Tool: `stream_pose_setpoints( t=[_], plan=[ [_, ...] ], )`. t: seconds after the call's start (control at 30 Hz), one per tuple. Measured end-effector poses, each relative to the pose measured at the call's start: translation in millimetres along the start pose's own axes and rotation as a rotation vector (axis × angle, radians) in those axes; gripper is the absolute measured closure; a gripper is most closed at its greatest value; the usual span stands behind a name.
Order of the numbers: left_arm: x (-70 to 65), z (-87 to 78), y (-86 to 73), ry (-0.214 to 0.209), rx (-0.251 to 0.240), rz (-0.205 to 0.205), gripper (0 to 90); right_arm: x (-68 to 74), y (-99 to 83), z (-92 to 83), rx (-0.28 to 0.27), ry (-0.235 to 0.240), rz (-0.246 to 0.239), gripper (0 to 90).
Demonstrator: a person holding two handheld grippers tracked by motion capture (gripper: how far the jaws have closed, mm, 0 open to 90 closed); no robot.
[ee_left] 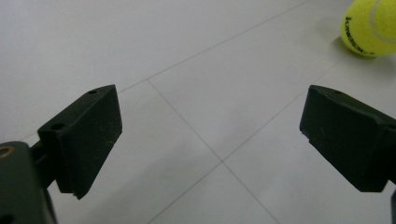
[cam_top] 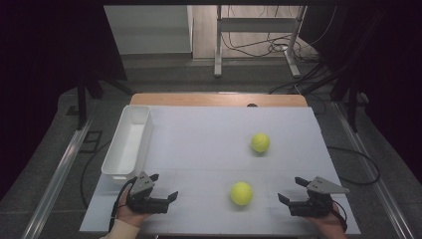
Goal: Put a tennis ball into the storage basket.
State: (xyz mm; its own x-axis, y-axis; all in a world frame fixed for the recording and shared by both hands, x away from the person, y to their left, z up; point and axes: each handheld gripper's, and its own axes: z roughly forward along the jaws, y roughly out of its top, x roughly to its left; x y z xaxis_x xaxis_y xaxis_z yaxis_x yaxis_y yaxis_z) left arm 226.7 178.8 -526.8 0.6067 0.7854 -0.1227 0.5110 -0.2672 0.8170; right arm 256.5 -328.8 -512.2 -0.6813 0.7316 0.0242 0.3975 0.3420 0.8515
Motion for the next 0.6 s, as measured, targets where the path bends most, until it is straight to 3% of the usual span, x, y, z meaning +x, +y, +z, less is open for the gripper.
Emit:
stream_pose_setpoints(
  t=[0.33, 0.6],
  plan=[
    [-4.2, 6.6, 3.8, -0.005, 0.009, 0.024, 6.8, 1.2, -3.4, -4.0, 0.021, -0.015, -0.012, 11.2],
    [-4.0, 8.0, 5.3, -0.021, 0.014, 0.032, 7.0, 2.2, -5.1, -0.2, 0.032, -0.018, 0.009, 11.8]
  ],
)
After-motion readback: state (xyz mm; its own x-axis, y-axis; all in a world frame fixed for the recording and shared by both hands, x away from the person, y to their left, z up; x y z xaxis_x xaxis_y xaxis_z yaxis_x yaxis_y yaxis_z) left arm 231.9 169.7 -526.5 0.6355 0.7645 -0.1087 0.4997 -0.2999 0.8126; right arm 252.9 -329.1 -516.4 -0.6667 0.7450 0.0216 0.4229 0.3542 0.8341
